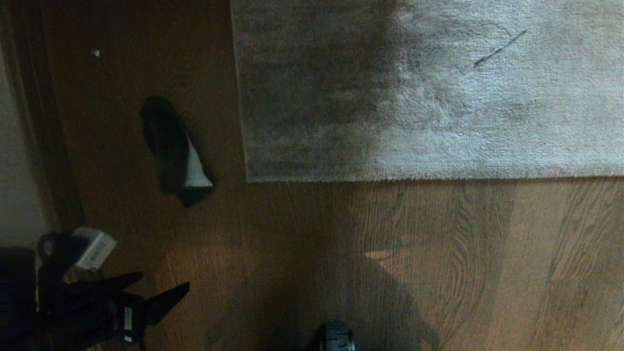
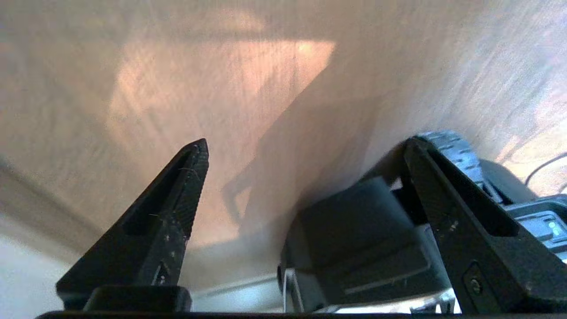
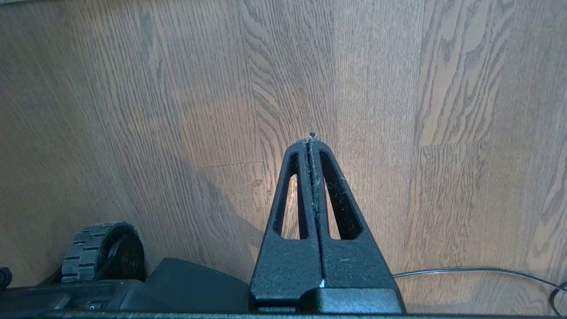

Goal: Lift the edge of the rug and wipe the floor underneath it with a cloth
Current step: Pick up the rag

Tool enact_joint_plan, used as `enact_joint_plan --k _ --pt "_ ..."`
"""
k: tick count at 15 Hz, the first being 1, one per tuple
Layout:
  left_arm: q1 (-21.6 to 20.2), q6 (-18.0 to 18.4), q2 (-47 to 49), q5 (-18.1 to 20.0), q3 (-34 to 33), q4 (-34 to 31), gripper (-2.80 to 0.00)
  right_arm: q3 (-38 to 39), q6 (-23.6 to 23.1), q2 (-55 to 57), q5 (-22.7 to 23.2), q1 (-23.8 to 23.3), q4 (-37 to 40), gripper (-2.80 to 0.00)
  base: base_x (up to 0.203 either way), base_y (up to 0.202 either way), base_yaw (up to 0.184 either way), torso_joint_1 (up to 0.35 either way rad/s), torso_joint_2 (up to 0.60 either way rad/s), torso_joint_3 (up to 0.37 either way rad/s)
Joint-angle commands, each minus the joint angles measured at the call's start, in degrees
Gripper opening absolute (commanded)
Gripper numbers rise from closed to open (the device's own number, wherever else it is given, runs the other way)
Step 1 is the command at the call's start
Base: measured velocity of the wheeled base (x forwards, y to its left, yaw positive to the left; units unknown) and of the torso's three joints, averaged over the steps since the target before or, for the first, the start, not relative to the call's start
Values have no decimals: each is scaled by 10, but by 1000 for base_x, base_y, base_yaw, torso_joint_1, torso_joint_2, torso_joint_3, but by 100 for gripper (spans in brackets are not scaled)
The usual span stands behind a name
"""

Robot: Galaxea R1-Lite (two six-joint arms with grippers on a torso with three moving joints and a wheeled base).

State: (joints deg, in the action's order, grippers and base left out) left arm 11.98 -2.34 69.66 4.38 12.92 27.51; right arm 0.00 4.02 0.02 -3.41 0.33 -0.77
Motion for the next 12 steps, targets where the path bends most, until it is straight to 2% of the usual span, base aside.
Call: enact_joint_plan --k 1,5,9,12 --pt "9 2 37 -1 1 32 0 0 0 0 0 0 0 -280 0 0 0 0 0 0" --pt "9 6 68 -3 0 106 0 0 0 0 0 0 0 -280 0 0 0 0 0 0" --pt "10 23 69 -4 14 116 0 0 0 0 0 0 0 -280 0 0 0 0 0 0" --pt "35 23 79 -10 39 117 0 0 0 0 0 0 0 -280 0 0 0 0 0 0"
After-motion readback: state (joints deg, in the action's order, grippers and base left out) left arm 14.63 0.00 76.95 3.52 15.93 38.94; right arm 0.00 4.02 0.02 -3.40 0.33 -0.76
